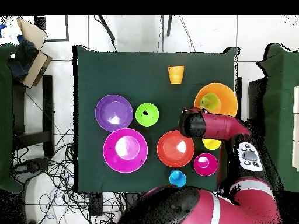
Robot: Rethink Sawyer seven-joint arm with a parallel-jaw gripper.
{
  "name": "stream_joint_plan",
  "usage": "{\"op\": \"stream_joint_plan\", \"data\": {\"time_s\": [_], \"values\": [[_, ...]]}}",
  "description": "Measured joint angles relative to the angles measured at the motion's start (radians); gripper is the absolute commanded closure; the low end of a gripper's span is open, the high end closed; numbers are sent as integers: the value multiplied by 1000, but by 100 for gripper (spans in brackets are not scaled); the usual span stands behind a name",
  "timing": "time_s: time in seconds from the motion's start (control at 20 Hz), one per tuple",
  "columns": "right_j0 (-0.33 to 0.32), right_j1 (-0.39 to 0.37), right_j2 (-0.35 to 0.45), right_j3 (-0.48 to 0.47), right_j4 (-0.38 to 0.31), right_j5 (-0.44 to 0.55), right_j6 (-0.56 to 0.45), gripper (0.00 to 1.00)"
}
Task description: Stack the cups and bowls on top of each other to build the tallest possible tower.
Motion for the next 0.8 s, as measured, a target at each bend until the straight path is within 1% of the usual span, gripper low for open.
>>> {"op": "stream_joint_plan", "data": {"time_s": [0.15,0.35,0.55,0.6,0.65,0.8], "values": [[18,-3,0,-4,22,27,0,100],[63,-3,-3,-16,71,61,0,100],[119,6,-16,-38,118,66,10,100],[146,18,-28,-51,142,66,20,100],[153,21,-31,-54,147,66,24,100],[213,58,-62,-88,193,66,63,100]]}}
